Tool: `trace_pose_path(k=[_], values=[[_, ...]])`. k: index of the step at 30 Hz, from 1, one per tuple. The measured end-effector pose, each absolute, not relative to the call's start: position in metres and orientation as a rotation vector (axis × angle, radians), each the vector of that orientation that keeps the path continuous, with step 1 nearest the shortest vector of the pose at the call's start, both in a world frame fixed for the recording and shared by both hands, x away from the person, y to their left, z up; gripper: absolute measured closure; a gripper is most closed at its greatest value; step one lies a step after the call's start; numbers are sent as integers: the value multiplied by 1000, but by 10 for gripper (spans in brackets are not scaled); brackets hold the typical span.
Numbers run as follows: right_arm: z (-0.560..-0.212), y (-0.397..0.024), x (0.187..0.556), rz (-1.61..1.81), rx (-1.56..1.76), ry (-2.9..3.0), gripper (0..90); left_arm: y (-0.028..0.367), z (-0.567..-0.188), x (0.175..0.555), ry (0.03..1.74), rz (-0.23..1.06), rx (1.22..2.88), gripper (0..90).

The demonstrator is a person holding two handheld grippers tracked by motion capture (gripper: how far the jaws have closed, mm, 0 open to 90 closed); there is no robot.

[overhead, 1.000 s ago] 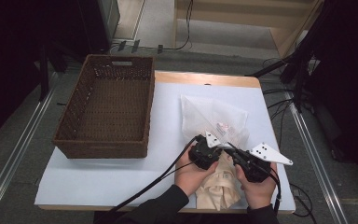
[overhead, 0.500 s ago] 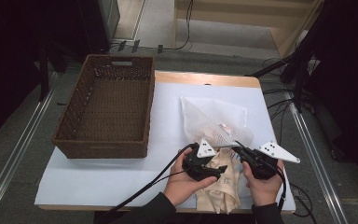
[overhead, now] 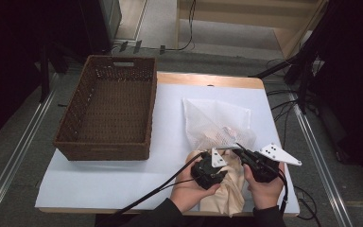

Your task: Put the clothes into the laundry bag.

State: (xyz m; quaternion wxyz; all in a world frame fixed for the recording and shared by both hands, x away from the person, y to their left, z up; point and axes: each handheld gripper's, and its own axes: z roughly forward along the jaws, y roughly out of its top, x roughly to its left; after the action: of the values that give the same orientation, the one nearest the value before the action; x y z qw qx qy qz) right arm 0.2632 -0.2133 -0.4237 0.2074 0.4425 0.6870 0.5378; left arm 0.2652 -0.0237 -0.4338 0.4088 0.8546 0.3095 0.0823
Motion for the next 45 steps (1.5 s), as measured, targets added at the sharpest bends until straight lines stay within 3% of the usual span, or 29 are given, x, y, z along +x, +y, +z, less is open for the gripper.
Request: trace_pose_path(k=[4,9,14,20,24,30,33,35,37,41,45], values=[[-421,-215,262,1502,1229,1901,898,-24,-425,272,825,259,2053,808],[-423,-216,263,1501,1235,1904,898,-37,-456,289,839,186,2219,790],[-423,-217,263,1498,1236,1905,899,-39,-463,289,815,172,2234,751],[-423,-219,263,1498,1235,1898,898,-16,-432,267,699,199,2109,478],[-423,-223,264,1501,1247,1890,898,10,-428,266,777,257,2068,355],[-423,-218,264,1495,1239,1901,898,19,-457,269,857,59,2164,237],[-424,-216,264,1496,1239,1904,898,12,-463,265,825,-32,2169,249],[-424,-215,264,1495,1238,1909,898,2,-465,262,819,-36,2187,326],[-424,-214,264,1497,1239,1912,898,-7,-468,261,811,65,2233,467],[-423,-215,263,1497,1233,1907,898,-12,-460,267,836,52,2217,767],[-422,-219,263,1502,1240,1895,899,-17,-441,272,814,133,2138,794]])
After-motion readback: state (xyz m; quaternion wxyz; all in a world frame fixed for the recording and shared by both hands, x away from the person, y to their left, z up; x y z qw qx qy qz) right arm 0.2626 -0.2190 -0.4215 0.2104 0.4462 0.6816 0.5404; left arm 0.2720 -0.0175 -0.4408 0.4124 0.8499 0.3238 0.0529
